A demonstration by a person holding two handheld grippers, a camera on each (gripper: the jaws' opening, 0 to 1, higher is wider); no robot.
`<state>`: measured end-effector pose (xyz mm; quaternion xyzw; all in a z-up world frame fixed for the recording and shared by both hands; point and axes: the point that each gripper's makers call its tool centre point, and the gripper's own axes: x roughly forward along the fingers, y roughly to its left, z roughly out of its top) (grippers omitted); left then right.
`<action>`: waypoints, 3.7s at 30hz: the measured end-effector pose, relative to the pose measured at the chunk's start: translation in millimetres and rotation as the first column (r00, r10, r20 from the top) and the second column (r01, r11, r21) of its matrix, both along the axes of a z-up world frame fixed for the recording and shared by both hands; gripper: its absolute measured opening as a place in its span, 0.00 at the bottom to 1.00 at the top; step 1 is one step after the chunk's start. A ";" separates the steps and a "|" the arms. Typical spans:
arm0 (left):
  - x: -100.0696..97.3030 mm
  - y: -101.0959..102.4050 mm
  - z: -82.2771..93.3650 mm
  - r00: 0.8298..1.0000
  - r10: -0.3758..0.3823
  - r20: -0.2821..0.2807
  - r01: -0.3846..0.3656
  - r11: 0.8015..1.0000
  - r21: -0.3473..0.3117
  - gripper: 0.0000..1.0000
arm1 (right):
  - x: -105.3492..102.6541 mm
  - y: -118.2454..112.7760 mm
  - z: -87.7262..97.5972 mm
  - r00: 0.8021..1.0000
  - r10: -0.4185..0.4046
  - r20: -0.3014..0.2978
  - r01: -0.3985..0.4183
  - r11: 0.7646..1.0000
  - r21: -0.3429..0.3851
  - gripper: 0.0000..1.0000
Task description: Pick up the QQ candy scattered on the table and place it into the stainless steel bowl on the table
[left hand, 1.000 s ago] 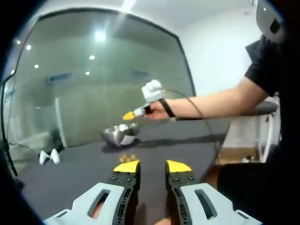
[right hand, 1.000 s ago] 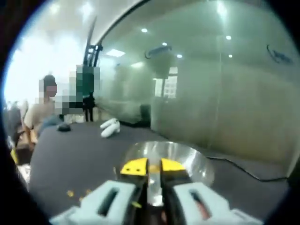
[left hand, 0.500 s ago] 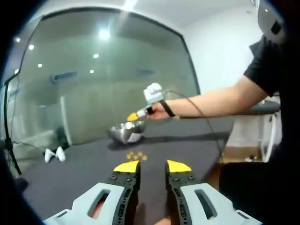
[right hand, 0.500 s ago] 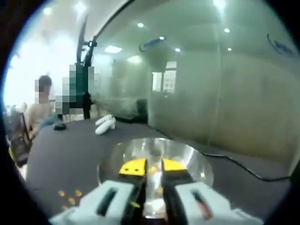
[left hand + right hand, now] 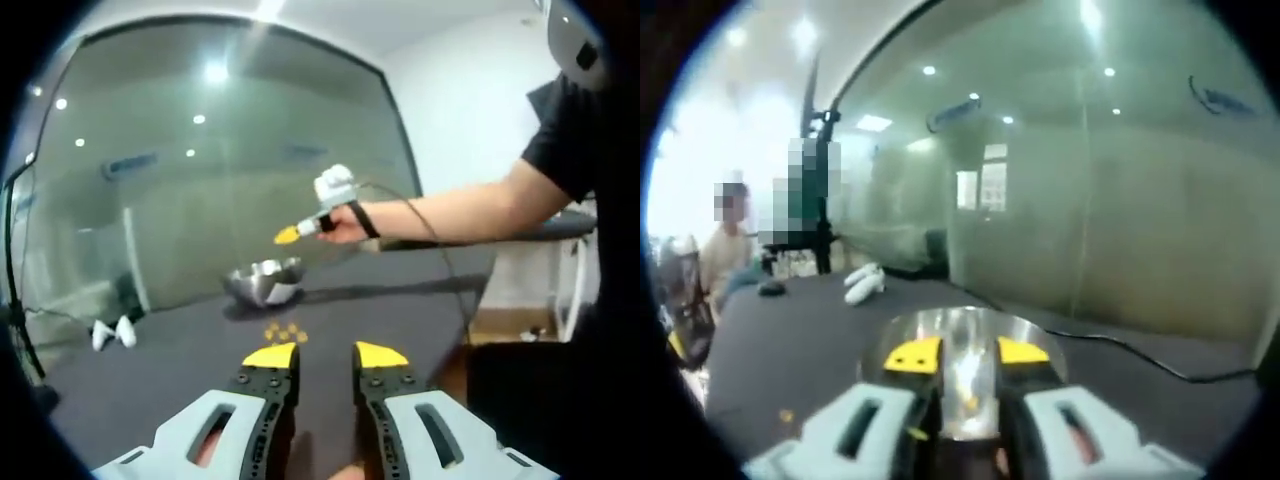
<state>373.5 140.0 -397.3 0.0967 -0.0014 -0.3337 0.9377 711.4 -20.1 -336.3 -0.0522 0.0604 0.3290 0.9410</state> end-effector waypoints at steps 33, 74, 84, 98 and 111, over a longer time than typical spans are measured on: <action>6.4 -27.5 -3.5 0.999 -0.046 -0.005 0.046 0.999 -0.003 0.23 | -185.0 8.0 -66.7 0.924 0.383 0.017 -0.383 0.924 0.011 0.23; -0.2 -2.3 -9.5 1.000 0.006 -0.019 -0.006 1.000 -0.002 0.23 | -180.3 120.7 -145.2 0.780 0.602 -0.171 -0.625 0.765 -0.155 0.21; 1.6 2.9 -13.5 0.999 0.019 -0.030 -0.019 1.000 -0.002 0.23 | -184.6 124.6 -144.1 0.771 0.614 -0.167 -0.635 0.763 -0.122 0.19; 2.0 1.7 -13.0 0.999 0.016 -0.028 -0.016 1.000 0.001 0.23 | -186.3 126.5 -143.2 0.775 0.613 -0.153 -0.630 0.768 -0.115 0.10; 3.6 6.7 -13.2 0.999 0.022 -0.025 -0.022 1.000 -0.008 0.23 | -134.6 89.7 -71.1 0.910 0.412 0.037 -0.411 0.911 -0.040 0.10</action>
